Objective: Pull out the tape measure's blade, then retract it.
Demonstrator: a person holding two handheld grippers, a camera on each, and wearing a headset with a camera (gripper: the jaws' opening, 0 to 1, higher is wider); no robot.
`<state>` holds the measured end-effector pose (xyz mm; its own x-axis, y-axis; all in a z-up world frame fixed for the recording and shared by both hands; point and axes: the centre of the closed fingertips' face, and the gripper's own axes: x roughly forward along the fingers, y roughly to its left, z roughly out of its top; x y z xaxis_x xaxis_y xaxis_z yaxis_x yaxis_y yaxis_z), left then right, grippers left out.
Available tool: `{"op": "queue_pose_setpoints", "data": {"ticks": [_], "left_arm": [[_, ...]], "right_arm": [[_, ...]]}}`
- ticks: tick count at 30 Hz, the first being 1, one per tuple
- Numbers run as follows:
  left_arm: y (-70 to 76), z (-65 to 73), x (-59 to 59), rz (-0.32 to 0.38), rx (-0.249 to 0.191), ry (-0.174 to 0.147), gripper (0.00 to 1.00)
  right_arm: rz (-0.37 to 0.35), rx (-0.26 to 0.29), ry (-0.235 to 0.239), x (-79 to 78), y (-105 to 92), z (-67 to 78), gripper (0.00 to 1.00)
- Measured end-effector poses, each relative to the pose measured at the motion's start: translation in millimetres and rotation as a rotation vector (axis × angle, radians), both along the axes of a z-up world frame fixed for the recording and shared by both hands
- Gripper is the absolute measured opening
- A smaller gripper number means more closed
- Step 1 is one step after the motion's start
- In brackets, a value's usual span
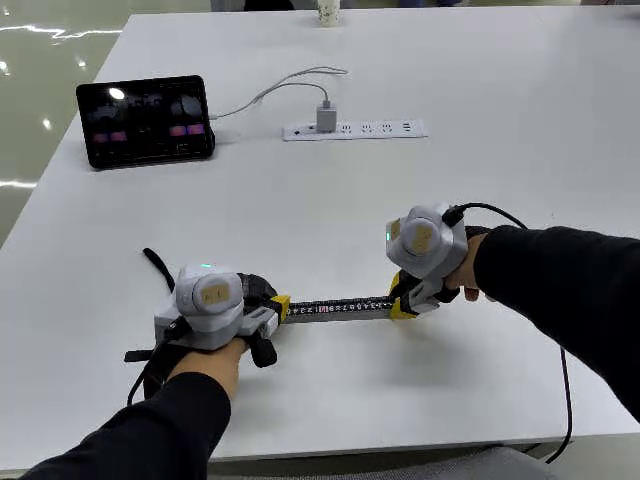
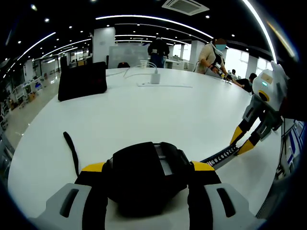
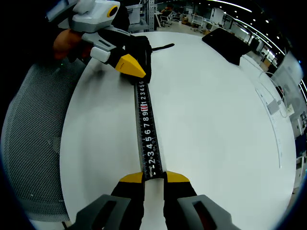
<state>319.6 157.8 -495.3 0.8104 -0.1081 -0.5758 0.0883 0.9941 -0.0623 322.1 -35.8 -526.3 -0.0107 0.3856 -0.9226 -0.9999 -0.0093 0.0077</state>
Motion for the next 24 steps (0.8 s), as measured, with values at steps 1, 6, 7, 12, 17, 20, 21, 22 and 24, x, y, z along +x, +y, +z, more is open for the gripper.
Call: {"op": "queue_pose_setpoints", "data": {"ticks": [1,6,7,12,17,20,21,22,24], "left_arm": [[0.1,0.0,0.0,0.0,0.0,0.0,0.63],[0.3,0.2,0.0,0.0,0.0,0.0,0.63],[0.3,0.2,0.0,0.0,0.0,0.0,0.63],[0.1,0.3,0.2,0.0,0.0,-0.001,0.63],[0.1,0.3,0.3,-0.001,0.0,0.0,0.63],[0.1,0.3,0.2,-0.001,0.0,0.001,0.63],[0.1,0.2,0.1,0.0,0.0,0.002,0.63],[0.1,0.2,0.1,-0.001,0.0,0.002,0.63],[-0.1,0.2,-0.1,-0.001,0.0,0.003,0.63]], "right_arm": [[0.001,0.001,0.0,-0.1,0.3,0.0,0.11],[0.0,0.006,0.001,0.1,1.8,0.1,0.11],[0.0,0.006,0.001,0.2,2.3,0.2,0.11],[-0.003,0.009,0.003,0.0,3.7,0.2,0.11],[-0.004,0.013,0.003,-0.4,6.4,0.0,0.11],[-0.004,0.015,0.004,-0.7,7.6,0.1,0.11],[-0.003,0.017,0.002,-0.9,8.3,0.2,0.11],[-0.004,0.017,0.003,-1.0,8.8,0.1,0.11],[-0.006,0.019,0.003,-1.2,10.0,0.2,0.11]]}}
